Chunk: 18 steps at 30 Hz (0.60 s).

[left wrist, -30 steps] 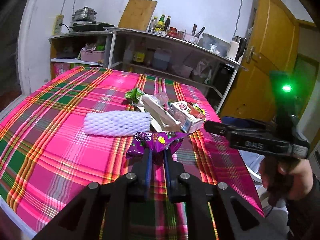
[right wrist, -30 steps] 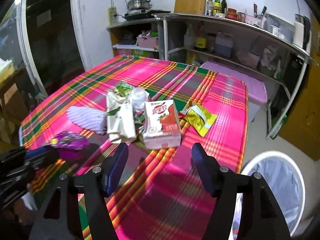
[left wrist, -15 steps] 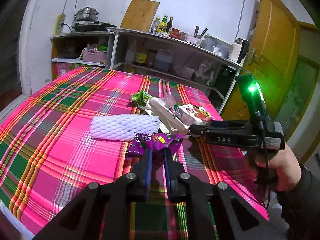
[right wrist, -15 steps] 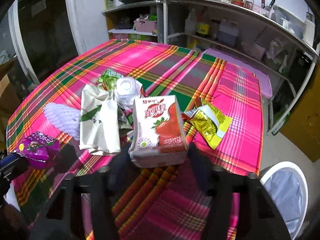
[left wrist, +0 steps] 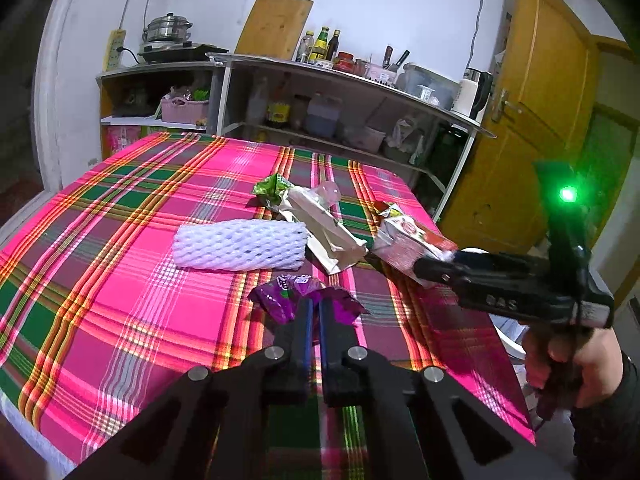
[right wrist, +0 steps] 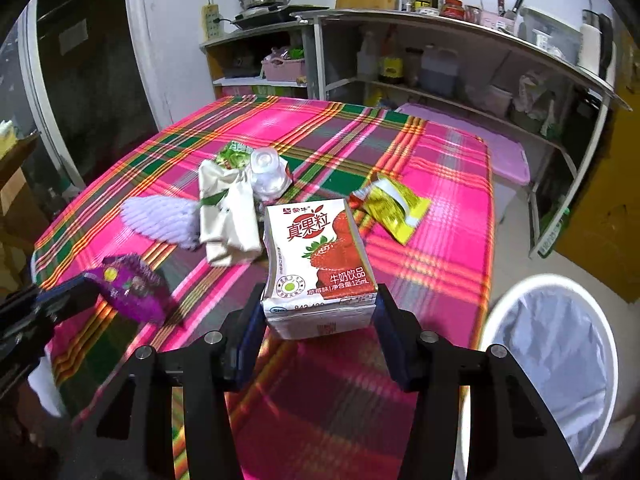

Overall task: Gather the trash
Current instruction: 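Lift the purple snack bag with the left gripper while the right gripper holds the strawberry carton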

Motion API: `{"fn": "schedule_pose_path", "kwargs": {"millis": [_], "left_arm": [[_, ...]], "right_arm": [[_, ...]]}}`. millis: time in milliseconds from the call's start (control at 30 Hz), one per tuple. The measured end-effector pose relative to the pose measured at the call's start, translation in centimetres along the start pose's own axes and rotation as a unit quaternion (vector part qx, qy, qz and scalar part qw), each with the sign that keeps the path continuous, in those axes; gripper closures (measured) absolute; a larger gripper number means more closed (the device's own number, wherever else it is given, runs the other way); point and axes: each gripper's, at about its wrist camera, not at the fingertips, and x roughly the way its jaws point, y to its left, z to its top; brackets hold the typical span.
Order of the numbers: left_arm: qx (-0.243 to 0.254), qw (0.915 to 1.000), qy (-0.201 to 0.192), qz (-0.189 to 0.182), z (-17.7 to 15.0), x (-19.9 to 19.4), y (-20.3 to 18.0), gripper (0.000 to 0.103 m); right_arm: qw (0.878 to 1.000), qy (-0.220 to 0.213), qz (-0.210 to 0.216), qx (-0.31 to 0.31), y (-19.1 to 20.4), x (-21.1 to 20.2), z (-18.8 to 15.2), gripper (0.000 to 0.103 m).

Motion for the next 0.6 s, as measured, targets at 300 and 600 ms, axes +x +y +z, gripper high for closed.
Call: {"fn": "schedule_pose_path", "kwargs": {"millis": [300, 600], "left_arm": [[0.012, 0.9998, -0.012, -0.005, 0.2, -1.9, -1.5, 0.103], [0.022, 0.9991, -0.009, 0.034, 0.2, -2.5, -1.1, 0.064]], "right_arm": [[1.000, -0.015, 0.005, 0.024, -0.5, -3.8, -2.8, 0.050], [0.999, -0.018, 0.010, 0.034, -1.1, -5.7, -4.6, 0.050]]}}
